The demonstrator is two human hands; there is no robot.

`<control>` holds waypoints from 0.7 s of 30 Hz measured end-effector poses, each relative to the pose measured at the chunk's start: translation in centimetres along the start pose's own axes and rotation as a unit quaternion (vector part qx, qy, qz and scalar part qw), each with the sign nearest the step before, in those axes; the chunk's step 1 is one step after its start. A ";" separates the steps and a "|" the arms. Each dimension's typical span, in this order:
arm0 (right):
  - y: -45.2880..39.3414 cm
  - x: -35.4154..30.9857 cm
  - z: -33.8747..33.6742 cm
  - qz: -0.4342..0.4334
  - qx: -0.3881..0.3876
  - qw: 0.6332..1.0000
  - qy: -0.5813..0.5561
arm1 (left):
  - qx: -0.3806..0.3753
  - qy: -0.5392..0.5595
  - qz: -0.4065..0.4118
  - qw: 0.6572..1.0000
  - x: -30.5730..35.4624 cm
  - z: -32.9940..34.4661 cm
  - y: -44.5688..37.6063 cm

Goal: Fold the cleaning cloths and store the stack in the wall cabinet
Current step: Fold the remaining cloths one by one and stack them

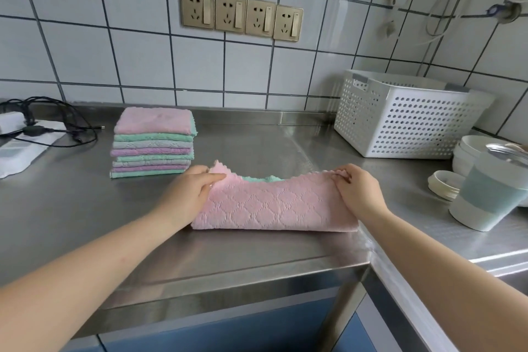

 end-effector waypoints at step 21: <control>-3.1 2.2 2.9 0.016 -0.009 0.999 0.039 | -0.058 -0.073 -0.106 0.990 -1.7 -0.5 -2.9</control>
Point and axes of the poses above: each hand's wrist, its own y-axis away from the middle knuckle, its own z-axis out of the palm, x = y × z, the point moved 7 cm from there along -y, towards the middle knuckle, and after that the axes turned 11 degrees about -z, right-handed, at the moved point
